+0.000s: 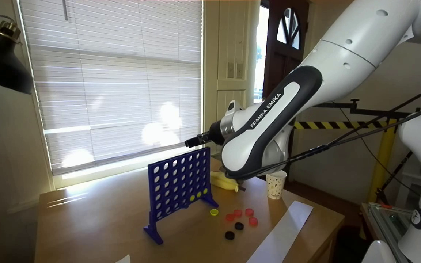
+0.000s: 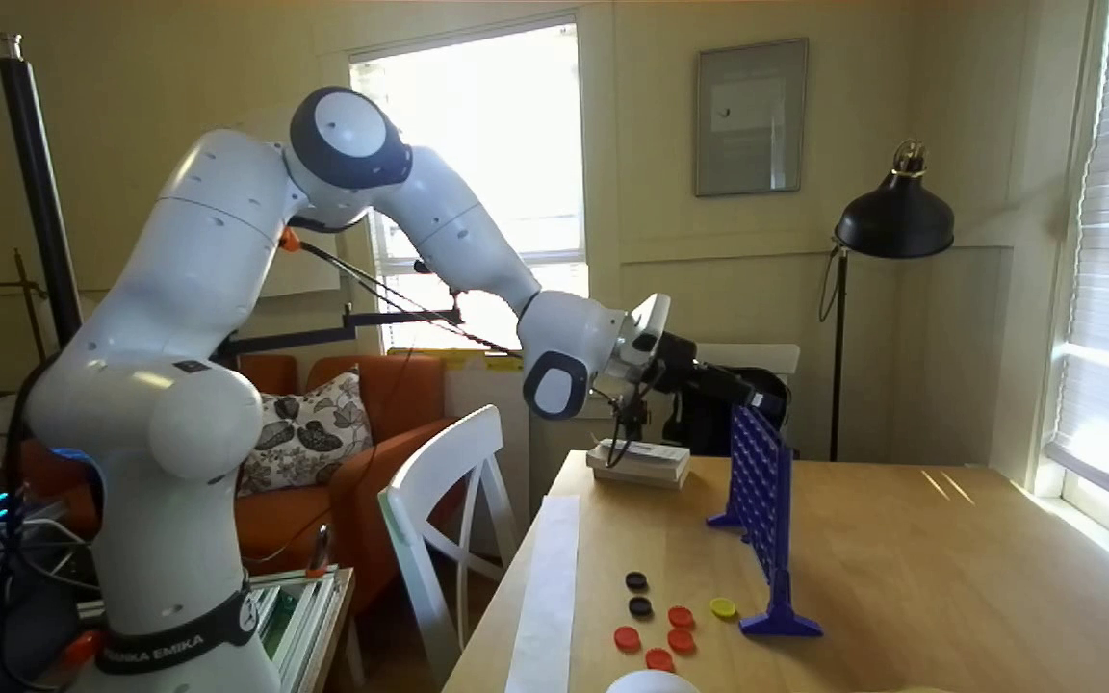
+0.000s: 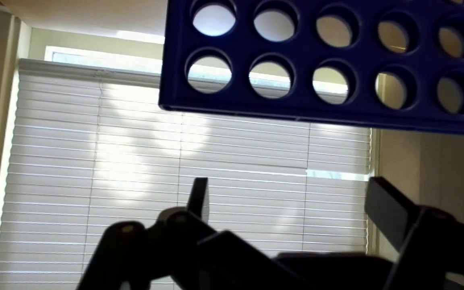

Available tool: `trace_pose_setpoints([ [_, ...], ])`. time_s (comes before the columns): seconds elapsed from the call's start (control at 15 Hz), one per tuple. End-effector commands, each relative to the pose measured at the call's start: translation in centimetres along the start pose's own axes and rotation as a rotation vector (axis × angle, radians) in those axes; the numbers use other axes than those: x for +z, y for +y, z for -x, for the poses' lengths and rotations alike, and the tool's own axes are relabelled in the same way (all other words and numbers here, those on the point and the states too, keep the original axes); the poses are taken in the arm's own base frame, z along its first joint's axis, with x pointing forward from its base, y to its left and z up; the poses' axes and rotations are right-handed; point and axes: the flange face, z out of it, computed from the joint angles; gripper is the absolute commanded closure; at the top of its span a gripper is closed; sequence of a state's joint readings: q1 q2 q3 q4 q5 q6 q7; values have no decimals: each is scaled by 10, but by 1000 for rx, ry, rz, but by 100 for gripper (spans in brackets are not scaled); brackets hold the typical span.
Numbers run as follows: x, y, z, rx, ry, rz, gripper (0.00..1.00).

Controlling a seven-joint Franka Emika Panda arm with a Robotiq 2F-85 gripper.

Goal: Place one yellow ring in the fifth line of the blue object

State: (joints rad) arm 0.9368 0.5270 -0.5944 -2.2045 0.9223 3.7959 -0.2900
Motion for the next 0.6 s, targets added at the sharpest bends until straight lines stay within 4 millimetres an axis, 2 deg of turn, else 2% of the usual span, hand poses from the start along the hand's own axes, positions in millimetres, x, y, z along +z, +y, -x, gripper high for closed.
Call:
trace_pose_setpoints([
  [0.0,-27,1,-6,5,-65,-16,0],
  [0.2,-42,1,0,53,-160,-39,0],
  [0.53,-61,22,32,112,-340,-34,0],
])
